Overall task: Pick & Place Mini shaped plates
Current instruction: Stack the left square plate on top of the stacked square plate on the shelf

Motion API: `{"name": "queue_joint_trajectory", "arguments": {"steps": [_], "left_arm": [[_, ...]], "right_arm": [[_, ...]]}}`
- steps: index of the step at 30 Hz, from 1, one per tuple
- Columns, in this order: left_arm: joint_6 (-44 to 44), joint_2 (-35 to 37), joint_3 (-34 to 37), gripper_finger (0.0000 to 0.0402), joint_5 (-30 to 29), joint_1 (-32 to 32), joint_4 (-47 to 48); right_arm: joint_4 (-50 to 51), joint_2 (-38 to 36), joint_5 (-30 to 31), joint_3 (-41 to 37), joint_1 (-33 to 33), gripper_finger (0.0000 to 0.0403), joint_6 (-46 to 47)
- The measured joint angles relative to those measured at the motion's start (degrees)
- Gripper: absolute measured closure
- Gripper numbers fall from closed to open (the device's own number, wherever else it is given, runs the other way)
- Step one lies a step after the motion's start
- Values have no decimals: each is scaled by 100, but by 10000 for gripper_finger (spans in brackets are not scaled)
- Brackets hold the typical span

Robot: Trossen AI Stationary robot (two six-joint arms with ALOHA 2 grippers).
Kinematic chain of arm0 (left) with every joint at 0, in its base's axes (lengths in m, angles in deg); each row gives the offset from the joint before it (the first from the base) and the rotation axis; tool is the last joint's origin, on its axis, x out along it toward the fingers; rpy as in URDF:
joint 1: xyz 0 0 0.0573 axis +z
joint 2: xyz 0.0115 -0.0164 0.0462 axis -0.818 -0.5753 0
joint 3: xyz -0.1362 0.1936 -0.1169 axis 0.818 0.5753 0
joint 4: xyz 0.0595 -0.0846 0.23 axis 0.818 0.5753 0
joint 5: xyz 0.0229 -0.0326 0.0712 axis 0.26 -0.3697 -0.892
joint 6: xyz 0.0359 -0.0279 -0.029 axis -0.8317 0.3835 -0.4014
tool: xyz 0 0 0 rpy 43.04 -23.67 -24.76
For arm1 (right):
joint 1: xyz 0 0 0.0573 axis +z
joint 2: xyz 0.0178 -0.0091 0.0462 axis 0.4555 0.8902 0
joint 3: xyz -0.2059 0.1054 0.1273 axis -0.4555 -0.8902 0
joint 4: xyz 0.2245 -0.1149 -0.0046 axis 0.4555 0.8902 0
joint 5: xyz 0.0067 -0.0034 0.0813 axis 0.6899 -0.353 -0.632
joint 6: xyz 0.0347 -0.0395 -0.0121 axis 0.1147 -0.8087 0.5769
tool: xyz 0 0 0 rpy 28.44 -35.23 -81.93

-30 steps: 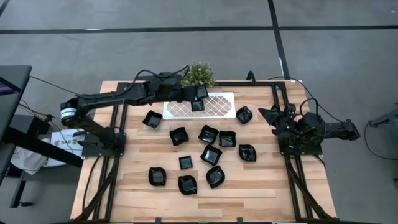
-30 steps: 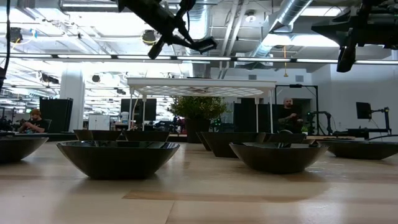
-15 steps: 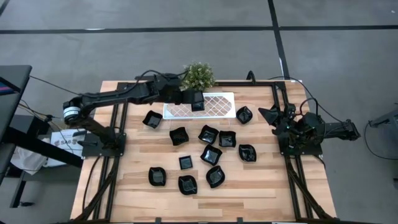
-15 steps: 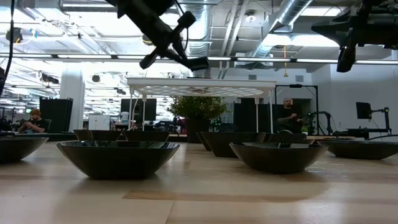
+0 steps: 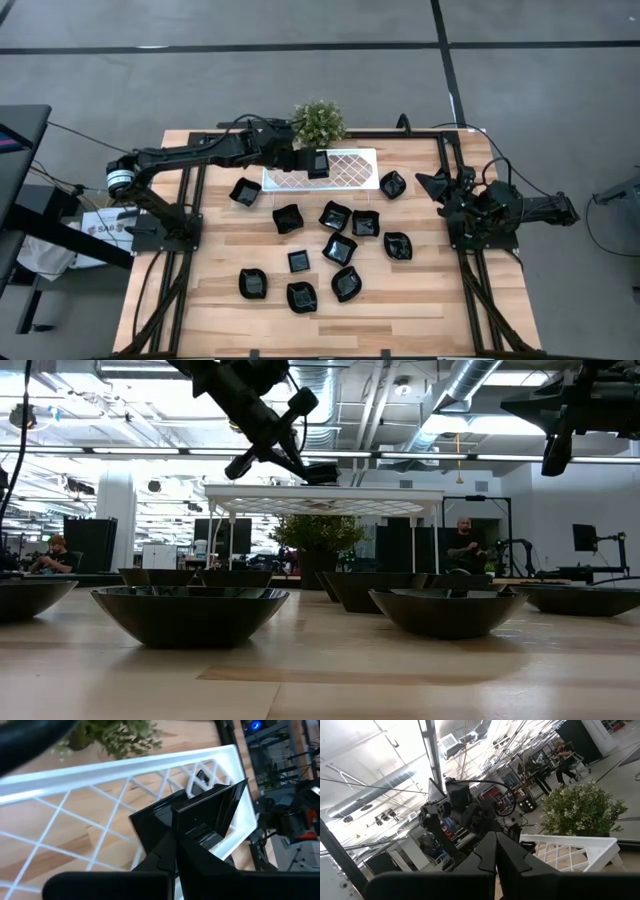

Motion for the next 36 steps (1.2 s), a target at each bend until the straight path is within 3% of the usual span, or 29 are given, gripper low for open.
{"name": "queue_joint_trajectory", "arguments": {"steps": [36], "left_arm": [[79, 7, 0, 396, 167, 65, 98]], "right_arm": [[0, 1, 273, 1, 2, 403, 1]]}}
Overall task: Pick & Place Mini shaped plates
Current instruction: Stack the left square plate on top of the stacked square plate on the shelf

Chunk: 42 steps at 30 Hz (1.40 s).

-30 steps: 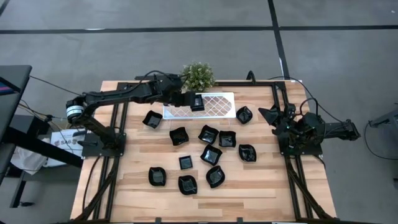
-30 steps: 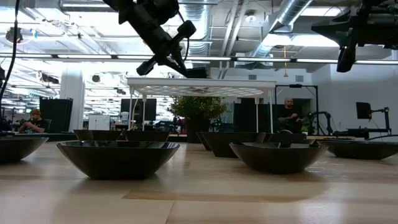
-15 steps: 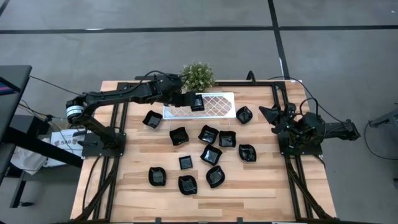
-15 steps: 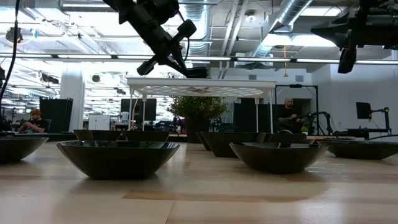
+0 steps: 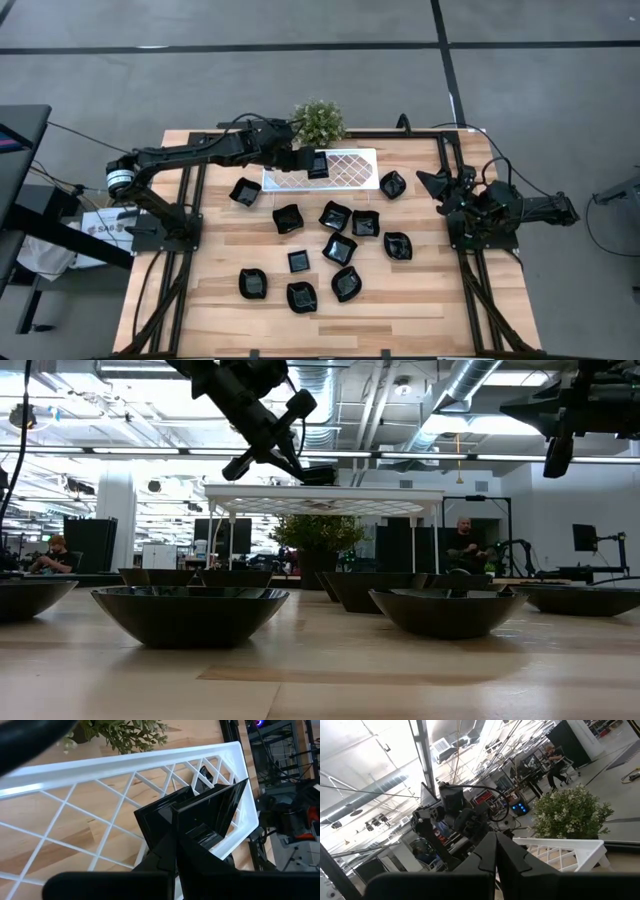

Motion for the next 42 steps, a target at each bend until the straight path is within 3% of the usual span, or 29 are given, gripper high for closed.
{"name": "queue_joint_trajectory", "arguments": {"steps": [30, 42], "left_arm": [[-149, 0, 0, 329, -2, 0, -90], [-149, 30, 4, 327, 151, 7, -60]], "right_arm": [[0, -1, 0, 0, 0, 403, 2], [0, -1, 0, 0, -2, 403, 2]]}}
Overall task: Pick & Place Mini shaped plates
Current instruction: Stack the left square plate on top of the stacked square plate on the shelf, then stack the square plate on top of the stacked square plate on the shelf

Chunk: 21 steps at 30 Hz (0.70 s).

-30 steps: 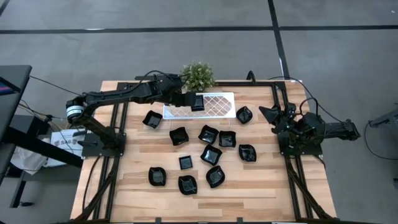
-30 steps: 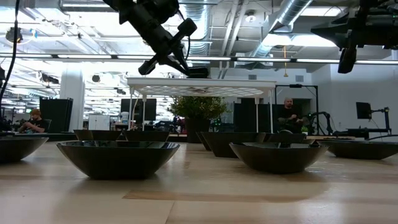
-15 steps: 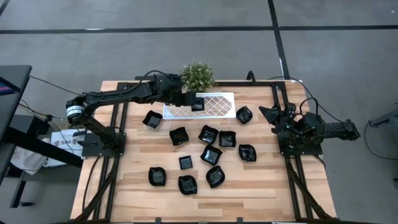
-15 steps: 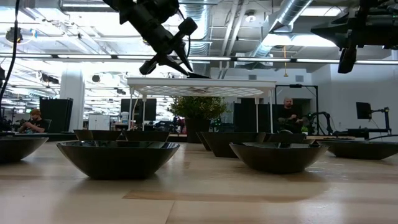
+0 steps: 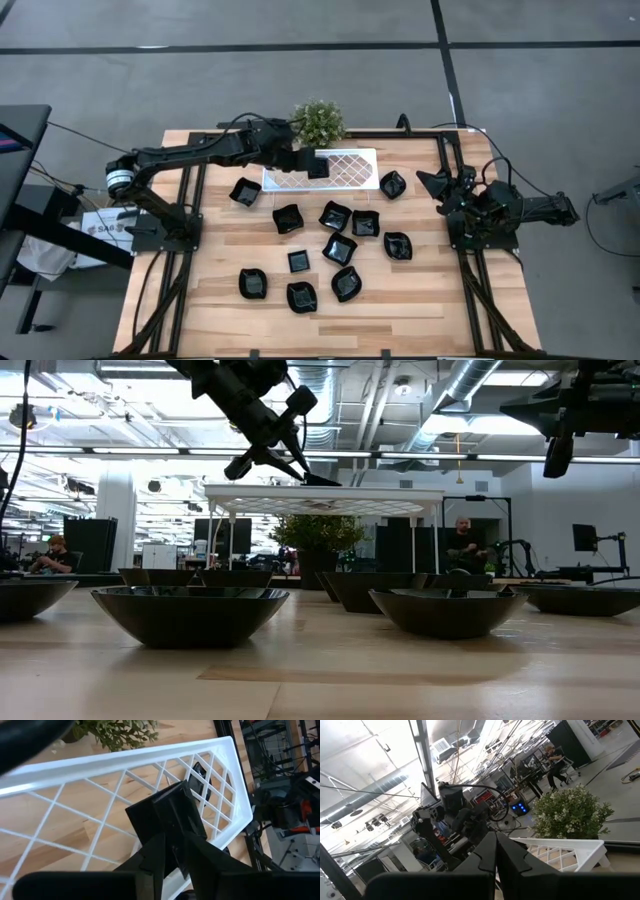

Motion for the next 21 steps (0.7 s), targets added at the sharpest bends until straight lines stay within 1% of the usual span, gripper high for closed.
{"name": "queue_joint_trajectory", "arguments": {"steps": [7, 13, 17, 21], "left_arm": [[15, 231, 0, 327, 42, 4, 101], [11, 621, 0, 327, 5, -14, 135], [-87, 865, 0, 327, -9, -146, 149], [-388, 940, 2, 327, -45, -395, 146]], "right_arm": [[-3, 1, -1, 0, 0, 403, 0], [-4, 0, 0, 0, 0, 403, 0], [-4, 2, 0, 0, 0, 403, 0], [-5, 0, 0, 0, 0, 403, 0]]}}
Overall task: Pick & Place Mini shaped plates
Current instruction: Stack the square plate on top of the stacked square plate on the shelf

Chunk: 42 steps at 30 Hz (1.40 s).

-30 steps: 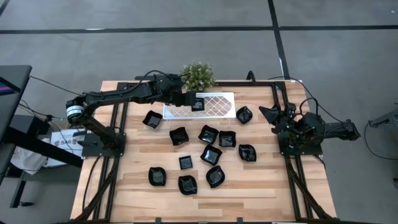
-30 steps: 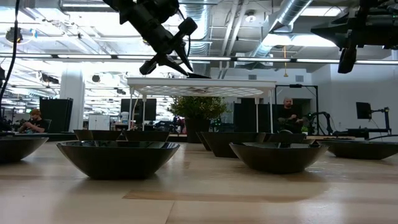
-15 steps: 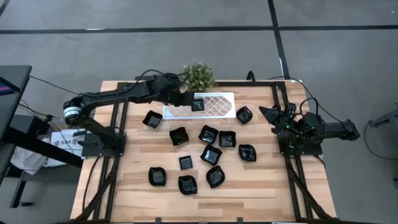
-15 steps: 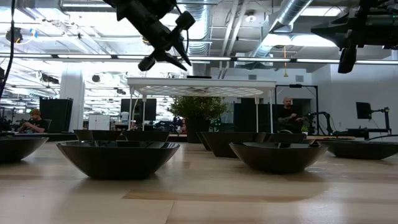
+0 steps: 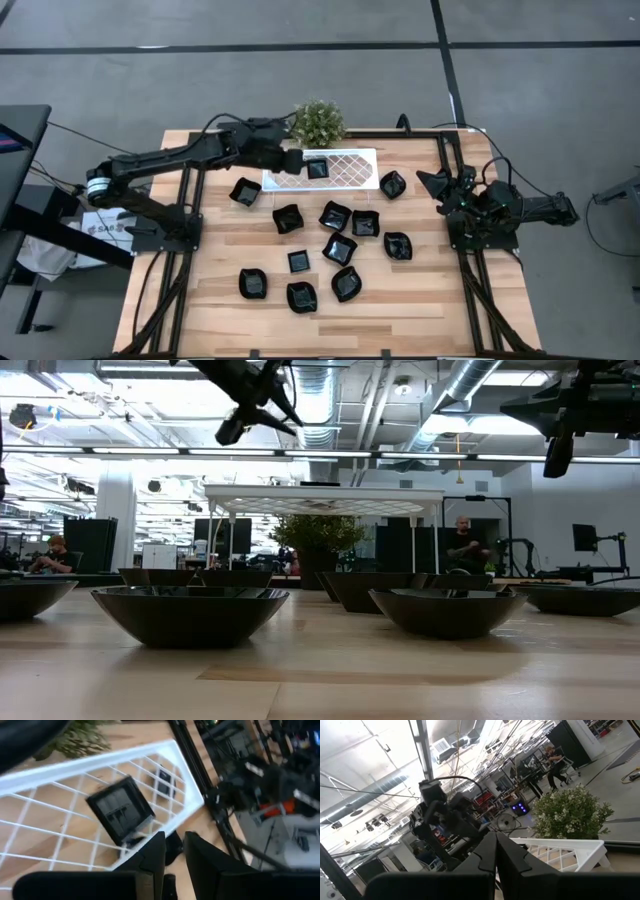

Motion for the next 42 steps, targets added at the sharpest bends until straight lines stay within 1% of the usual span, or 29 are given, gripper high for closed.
{"name": "queue_joint_trajectory", "arguments": {"steps": [8, 19, 23, 26, 31, 34, 42], "left_arm": [[-693, 1, 4, 327, 4, -719, 1], [-711, 1, 7, 328, 1, -1601, -2], [-627, 1, 121, 328, 4, -1902, -4], [-260, 1, 343, 328, 29, -2108, -1], [487, 1, 810, 328, 361, -2430, 0], [955, -2, 1060, 328, 450, -2618, -34], [2650, -2, 1431, 328, 446, -2989, -97]], "right_arm": [[-1, 2, 0, -2, 0, 403, 0], [1, 2, 0, 0, 2, 403, 0], [0, 1, 0, 0, 2, 403, 0], [1, 0, -1, -1, 2, 403, 0], [1, 2, 0, -2, 2, 403, 0], [1, 0, 0, -2, 2, 403, 0], [1, 2, -2, -2, 2, 403, 0]]}}
